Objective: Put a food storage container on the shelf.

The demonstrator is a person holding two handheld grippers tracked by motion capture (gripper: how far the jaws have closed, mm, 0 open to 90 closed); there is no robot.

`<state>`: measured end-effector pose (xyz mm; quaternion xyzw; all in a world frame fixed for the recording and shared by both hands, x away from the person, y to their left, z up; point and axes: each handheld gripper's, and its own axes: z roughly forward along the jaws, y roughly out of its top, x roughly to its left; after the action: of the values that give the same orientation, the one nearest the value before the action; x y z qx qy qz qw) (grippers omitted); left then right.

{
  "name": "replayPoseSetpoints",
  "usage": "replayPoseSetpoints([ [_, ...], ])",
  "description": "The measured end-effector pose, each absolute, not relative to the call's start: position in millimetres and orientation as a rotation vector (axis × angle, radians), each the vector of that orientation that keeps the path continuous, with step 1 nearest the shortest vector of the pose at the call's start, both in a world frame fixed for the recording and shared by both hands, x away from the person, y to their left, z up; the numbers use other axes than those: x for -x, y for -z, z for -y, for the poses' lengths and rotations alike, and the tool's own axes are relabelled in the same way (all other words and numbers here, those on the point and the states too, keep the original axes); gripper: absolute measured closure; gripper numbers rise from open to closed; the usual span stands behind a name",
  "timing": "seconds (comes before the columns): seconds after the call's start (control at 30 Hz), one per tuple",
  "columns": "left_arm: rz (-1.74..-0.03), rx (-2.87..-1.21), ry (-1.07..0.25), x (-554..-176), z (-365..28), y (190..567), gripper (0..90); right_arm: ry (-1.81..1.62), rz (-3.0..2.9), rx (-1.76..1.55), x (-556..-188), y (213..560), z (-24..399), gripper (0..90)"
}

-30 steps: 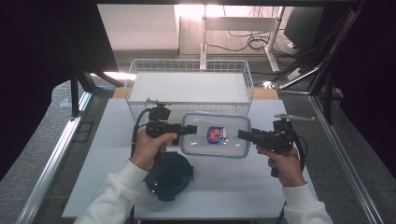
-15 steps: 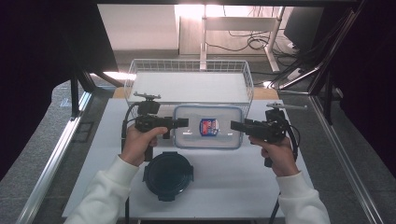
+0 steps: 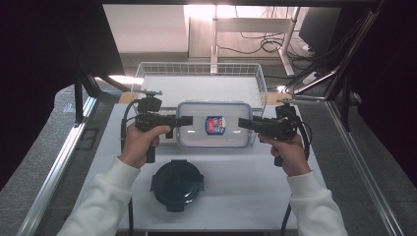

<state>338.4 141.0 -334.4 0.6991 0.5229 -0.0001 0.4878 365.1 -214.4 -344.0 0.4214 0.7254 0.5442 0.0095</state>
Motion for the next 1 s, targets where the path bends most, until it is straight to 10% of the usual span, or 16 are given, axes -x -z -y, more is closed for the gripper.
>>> replayPoseSetpoints([
  [1.0, -1.261, -1.692, -0.032, -364.8, -160.1, 295.9, 40.4, -1.7, -2.27, -1.238, -396.4, 304.6, 193.0, 42.9],
])
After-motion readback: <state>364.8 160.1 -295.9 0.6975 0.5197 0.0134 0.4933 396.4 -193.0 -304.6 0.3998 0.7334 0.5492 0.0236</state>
